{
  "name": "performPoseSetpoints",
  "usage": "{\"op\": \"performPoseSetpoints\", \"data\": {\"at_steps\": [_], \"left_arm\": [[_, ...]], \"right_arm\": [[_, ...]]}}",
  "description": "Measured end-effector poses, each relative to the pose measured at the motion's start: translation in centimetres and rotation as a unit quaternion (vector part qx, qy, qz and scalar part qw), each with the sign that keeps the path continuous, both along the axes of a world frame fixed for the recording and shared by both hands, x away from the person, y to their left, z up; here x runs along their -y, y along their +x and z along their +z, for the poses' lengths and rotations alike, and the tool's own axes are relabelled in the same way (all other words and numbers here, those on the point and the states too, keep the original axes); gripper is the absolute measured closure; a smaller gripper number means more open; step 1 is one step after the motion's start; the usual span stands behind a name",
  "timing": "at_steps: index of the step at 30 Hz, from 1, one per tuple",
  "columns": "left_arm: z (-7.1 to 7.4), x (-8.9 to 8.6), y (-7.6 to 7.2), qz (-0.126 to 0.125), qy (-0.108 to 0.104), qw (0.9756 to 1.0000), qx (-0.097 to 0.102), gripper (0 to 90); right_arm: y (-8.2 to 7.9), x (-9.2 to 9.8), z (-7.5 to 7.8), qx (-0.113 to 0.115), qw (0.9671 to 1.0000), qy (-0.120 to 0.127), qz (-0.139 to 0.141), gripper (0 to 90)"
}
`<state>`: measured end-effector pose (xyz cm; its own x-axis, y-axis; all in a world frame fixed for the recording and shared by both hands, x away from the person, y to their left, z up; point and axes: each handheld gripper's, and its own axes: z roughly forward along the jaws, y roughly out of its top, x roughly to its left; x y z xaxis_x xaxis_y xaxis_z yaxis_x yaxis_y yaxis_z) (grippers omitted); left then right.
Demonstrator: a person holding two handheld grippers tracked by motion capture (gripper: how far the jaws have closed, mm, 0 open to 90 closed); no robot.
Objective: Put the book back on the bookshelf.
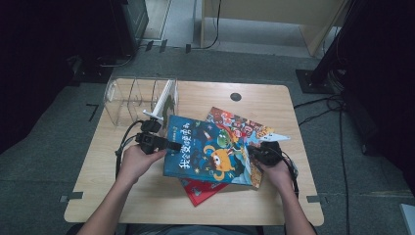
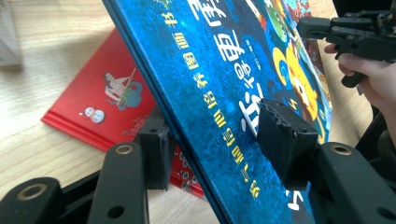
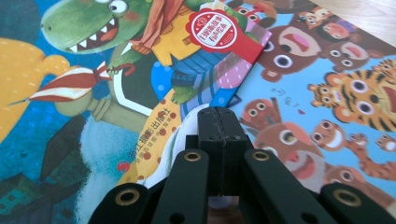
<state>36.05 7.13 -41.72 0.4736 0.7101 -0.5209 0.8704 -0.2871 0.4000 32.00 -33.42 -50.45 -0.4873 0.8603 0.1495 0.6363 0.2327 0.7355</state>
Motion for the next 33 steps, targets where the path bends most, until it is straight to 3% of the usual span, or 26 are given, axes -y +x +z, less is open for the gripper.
{"op": "performPoseSetpoints", "data": {"at_steps": [6, 13, 20, 23, 29, 33], "left_arm": [[1.8, -0.3, 0.3, -0.006, 0.023, 0.9997, 0.002, 50.4], [3.8, -0.4, 1.0, 0.001, 0.035, 0.9994, 0.000, 53.3], [5.4, -0.7, 2.1, 0.001, 0.042, 0.9991, -0.009, 56.9], [5.8, -1.0, 2.7, 0.000, 0.035, 0.9992, -0.020, 59.0], [7.5, -1.0, 3.0, -0.004, 0.042, 0.9990, -0.014, 61.1], [8.5, -1.1, 3.4, -0.004, 0.043, 0.9988, -0.024, 63.9]], "right_arm": [[0.1, -1.0, 0.0, 0.001, 0.9999, 0.004, 0.011, 90.0], [0.2, -1.9, 0.1, -0.001, 0.9997, 0.006, 0.023, 90.0], [0.2, -2.9, 0.1, 0.002, 0.9995, 0.003, 0.032, 90.0], [0.3, -3.2, 0.1, 0.004, 0.9995, 0.004, 0.032, 90.0], [0.5, -3.9, 0.1, 0.005, 0.9990, 0.008, 0.044, 90.0], [0.5, -4.5, 0.0, 0.012, 0.9985, 0.008, 0.053, 90.0]]}}
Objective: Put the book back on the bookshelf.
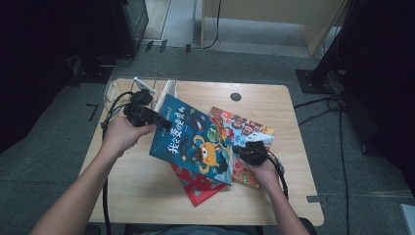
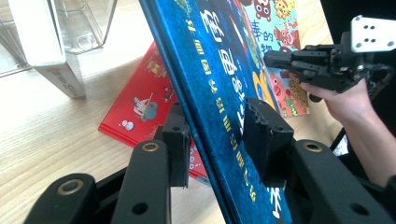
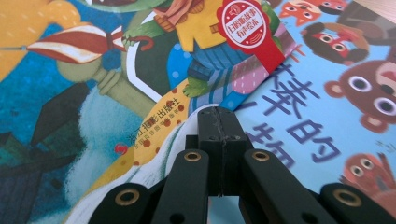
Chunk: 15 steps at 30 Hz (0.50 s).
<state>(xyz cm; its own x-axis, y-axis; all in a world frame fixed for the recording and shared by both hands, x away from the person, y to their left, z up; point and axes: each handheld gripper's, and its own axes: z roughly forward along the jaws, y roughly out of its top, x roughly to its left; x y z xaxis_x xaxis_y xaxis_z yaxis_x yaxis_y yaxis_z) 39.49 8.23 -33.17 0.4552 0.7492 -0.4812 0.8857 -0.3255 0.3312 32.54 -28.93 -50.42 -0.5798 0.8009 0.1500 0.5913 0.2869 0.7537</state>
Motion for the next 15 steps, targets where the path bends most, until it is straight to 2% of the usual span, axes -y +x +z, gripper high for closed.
{"op": "performPoseSetpoints", "data": {"at_steps": [4, 7, 8, 15], "left_arm": [[1.0, 0.0, 0.2, -0.006, -0.005, 1.0000, -0.005, 65.7], [1.5, 0.3, 0.3, -0.013, 0.002, 0.9999, 0.000, 66.0], [1.6, 0.4, 0.5, -0.015, 0.002, 0.9999, -0.001, 66.0], [2.2, 1.4, 1.6, -0.019, -0.008, 0.9995, -0.022, 68.7]], "right_arm": [[0.0, -0.5, 0.0, 0.000, 1.0000, 0.003, 0.003, 90.0], [0.1, -0.7, 0.0, -0.003, 0.9999, 0.008, 0.007, 90.0], [0.2, -0.8, 0.0, 0.003, 0.9999, 0.005, 0.010, 90.0], [0.3, -1.2, -0.1, 0.006, 0.9998, 0.002, 0.017, 90.0]]}}
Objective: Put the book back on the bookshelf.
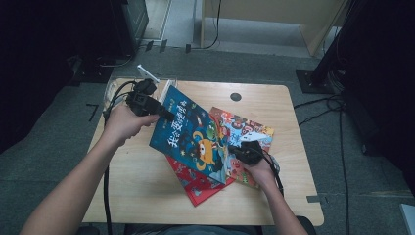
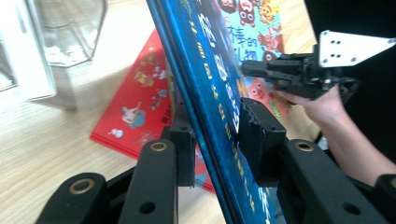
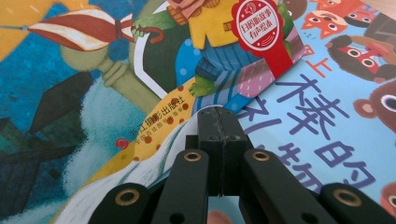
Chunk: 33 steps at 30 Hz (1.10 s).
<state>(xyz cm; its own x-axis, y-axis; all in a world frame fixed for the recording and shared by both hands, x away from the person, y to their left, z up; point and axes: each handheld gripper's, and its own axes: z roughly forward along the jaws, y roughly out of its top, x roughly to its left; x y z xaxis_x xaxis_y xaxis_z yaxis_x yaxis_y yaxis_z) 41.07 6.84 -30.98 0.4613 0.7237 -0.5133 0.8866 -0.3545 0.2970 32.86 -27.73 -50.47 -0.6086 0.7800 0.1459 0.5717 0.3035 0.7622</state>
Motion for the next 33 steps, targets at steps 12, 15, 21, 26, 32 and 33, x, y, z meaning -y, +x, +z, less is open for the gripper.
{"op": "performPoseSetpoints", "data": {"at_steps": [12, 15, 21, 26, 32, 33], "left_arm": [[0.9, 0.7, 0.5, -0.019, 0.006, 0.9998, -0.004, 71.6], [1.1, 0.0, 0.8, -0.018, -0.010, 0.9997, -0.012, 75.2], [1.9, -0.3, 1.3, -0.030, -0.005, 0.9993, -0.024, 77.8], [3.1, -0.2, 1.1, -0.047, -0.007, 0.9987, -0.020, 82.5], [4.2, 0.4, 0.7, -0.055, 0.012, 0.9983, -0.014, 83.1], [4.3, 0.4, 0.7, -0.060, 0.014, 0.9980, -0.012, 83.2]], "right_arm": [[0.4, -1.6, 0.2, 0.002, 0.9998, 0.007, 0.018, 90.0], [0.4, -2.1, 0.2, 0.004, 0.9995, 0.011, 0.030, 89.3], [0.4, -2.6, 0.2, 0.004, 0.9985, 0.001, 0.055, 79.1], [0.4, -1.8, 0.3, 0.001, 0.9989, -0.001, 0.047, 72.5], [0.6, -0.1, 0.3, 0.005, 0.9997, -0.009, 0.024, 65.5], [0.6, 0.1, 0.3, 0.004, 0.9997, -0.010, 0.021, 65.1]]}}
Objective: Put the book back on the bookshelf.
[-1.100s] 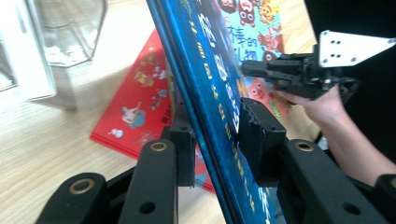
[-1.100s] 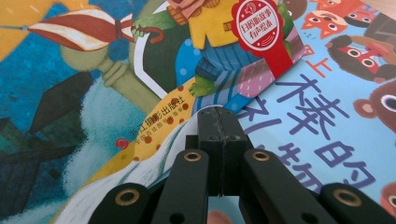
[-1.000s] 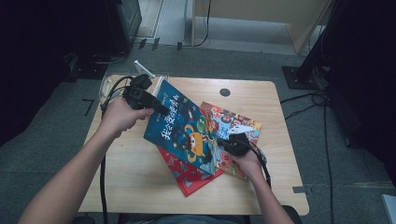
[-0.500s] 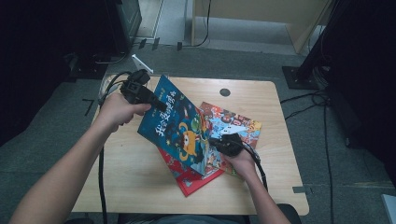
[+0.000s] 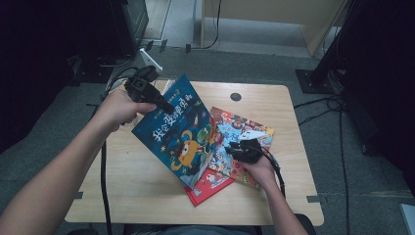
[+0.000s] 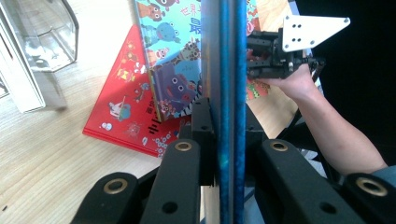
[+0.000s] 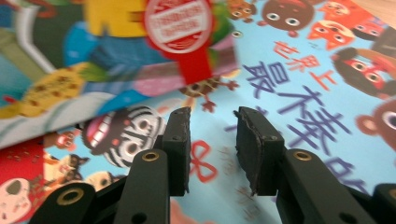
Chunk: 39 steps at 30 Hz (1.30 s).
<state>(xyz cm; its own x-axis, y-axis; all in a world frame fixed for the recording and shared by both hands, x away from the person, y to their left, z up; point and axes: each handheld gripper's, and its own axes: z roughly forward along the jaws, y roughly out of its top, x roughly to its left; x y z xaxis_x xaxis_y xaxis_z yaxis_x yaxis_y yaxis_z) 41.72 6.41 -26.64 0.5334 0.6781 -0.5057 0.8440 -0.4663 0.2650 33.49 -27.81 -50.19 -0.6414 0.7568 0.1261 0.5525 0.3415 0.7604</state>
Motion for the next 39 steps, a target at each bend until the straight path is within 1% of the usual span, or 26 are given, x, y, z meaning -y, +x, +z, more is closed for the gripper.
{"op": "performPoseSetpoints", "data": {"at_steps": [3, 6, 7, 8, 9, 10, 12, 14, 16, 22, 24, 29, 31, 36, 39], "left_arm": [[0.4, 0.1, -0.2, -0.003, 0.006, 1.0000, 0.003, 83.1], [0.9, 0.0, -0.4, -0.010, 0.012, 0.9998, 0.013, 83.0], [1.0, -0.1, -0.5, -0.012, 0.011, 0.9995, 0.028, 83.2], [1.1, -0.2, -0.7, -0.011, 0.009, 0.9991, 0.039, 83.2], [1.3, -0.4, -0.8, -0.014, 0.011, 0.9989, 0.043, 83.2], [1.5, -0.5, -1.0, -0.014, 0.012, 0.9989, 0.043, 83.2], [1.8, -0.8, -1.1, -0.011, 0.018, 0.9989, 0.042, 83.2], [2.1, -1.2, -1.2, -0.011, 0.024, 0.9988, 0.042, 83.1], [2.2, -1.7, -1.4, -0.011, 0.029, 0.9987, 0.040, 83.0], [2.6, -3.5, -2.0, 0.003, 0.024, 0.9988, 0.042, 83.1], [2.7, -4.0, -2.3, 0.010, 0.025, 0.9987, 0.044, 83.0], [2.7, -5.4, -3.0, 0.023, 0.027, 0.9986, 0.038, 82.9], [2.7, -5.9, -3.4, 0.026, 0.027, 0.9986, 0.038, 82.9], [2.6, -7.3, -4.2, 0.034, 0.027, 0.9983, 0.038, 82.9], [2.6, -8.1, -4.6, 0.038, 0.032, 0.9981, 0.036, 82.8]], "right_arm": [[0.0, 0.3, -0.1, -0.001, 1.0000, -0.003, -0.001, 64.2], [0.0, 0.2, -0.1, 0.001, 1.0000, -0.006, 0.001, 62.5], [-0.1, 0.2, -0.1, 0.004, 1.0000, -0.007, 0.002, 61.1], [-0.1, 0.1, -0.1, 0.005, 0.9999, -0.009, 0.003, 58.4], [-0.2, 0.1, -0.2, 0.008, 0.9999, -0.012, 0.005, 56.9], [-0.2, 0.0, -0.2, 0.015, 0.9997, -0.017, 0.009, 55.5], [-0.3, -0.1, -0.2, 0.021, 0.9994, -0.025, 0.007, 51.7], [-0.3, -0.1, -0.2, 0.020, 0.9995, -0.025, 0.005, 49.8], [-0.3, -0.1, -0.3, 0.021, 0.9995, -0.024, 0.004, 49.8], [-0.1, 0.0, -0.4, 0.025, 0.9994, -0.024, 0.001, 46.1], [0.0, 0.0, -0.4, 0.023, 0.9995, -0.021, -0.001, 46.1], [0.2, 0.1, -0.4, 0.022, 0.9995, -0.020, -0.005, 45.1], [0.3, 0.1, -0.4, 0.024, 0.9995, -0.021, -0.003, 44.8], [0.6, 0.2, -0.4, 0.020, 0.9996, -0.020, -0.005, 44.4], [0.8, 0.1, -0.4, 0.021, 0.9996, -0.020, -0.005, 44.4]]}}
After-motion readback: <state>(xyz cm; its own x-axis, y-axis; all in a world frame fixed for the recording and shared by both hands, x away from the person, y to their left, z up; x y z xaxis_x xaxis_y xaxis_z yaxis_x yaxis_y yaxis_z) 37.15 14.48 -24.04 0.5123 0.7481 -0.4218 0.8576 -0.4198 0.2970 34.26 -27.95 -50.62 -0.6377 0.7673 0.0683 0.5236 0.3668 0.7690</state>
